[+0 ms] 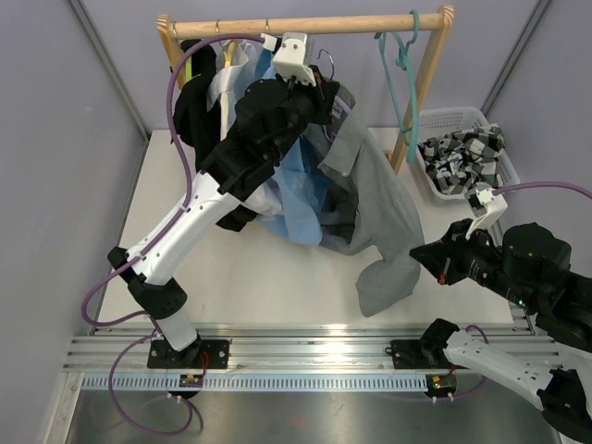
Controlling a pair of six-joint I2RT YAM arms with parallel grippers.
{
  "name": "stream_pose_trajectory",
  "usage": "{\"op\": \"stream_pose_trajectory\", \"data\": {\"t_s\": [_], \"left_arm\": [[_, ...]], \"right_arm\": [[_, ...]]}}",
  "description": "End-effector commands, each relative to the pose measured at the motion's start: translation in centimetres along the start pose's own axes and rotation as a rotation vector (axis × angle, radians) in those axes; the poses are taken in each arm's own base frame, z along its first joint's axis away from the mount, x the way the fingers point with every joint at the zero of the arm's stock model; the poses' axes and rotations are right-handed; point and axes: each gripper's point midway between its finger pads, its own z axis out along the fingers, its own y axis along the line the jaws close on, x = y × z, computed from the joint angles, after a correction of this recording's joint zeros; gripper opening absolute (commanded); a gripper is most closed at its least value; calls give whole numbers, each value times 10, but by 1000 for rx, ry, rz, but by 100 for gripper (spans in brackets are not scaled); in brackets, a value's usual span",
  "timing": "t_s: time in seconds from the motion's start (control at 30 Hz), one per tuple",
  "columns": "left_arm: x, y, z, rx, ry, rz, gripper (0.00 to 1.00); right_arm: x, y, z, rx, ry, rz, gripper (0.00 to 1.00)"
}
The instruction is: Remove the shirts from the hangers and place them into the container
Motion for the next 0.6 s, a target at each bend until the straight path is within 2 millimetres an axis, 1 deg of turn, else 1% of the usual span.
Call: {"op": "stream_pose_trajectory", "data": {"t_s": [0.0, 0.03, 0.07, 0.1, 0.13, 0.17, 0.2, 0.27, 0.3, 0.33, 0.37, 0.4, 0.47, 0.5, 0.53, 0.57], "left_arm": [[-111, 38, -33, -100, -294, -45, 0], [-109, 45, -34, -121, -293, -38, 0], [-128, 54, -47, -134, -345, -45, 0], [-132, 59, -52, -151, -362, -48, 0], [-133, 68, -54, -170, -380, -50, 0], [-145, 71, -66, -175, -412, -57, 0], [-149, 75, -71, -185, -423, -60, 0], [-152, 82, -78, -213, -434, -48, 0], [-165, 85, -90, -224, -477, -57, 0], [-171, 87, -96, -232, -495, -49, 0], [-169, 91, -99, -253, -499, -45, 0], [-176, 92, -109, -258, -517, -46, 0], [-181, 95, -117, -273, -536, -38, 0], [-178, 97, -119, -280, -529, -36, 0], [-184, 97, -127, -279, -549, -39, 0], [-183, 99, -129, -286, -550, -37, 0]], "right_arm": [[3, -31, -17, 156, -22, 23, 0], [2, -37, -20, 194, -36, 45, 0], [0, -45, -24, 236, -54, 59, 0], [-3, -62, -31, 329, -80, 63, 0], [-4, -68, -34, 371, -94, 88, 0], [-5, -76, -39, 420, -110, 104, 0], [-7, -93, -48, 521, -131, 104, 0], [-8, -105, -57, 602, -164, 151, 0], [-11, -119, -71, 687, -199, 158, 0], [-12, -124, -77, 716, -233, 197, 0], [-14, -128, -84, 740, -262, 216, 0], [-18, -134, -96, 765, -307, 223, 0], [-21, -137, -104, 767, -356, 261, 0], [-22, -139, -108, 774, -375, 267, 0], [-22, -140, -107, 779, -380, 270, 0], [-23, -141, -106, 795, -381, 265, 0]]}}
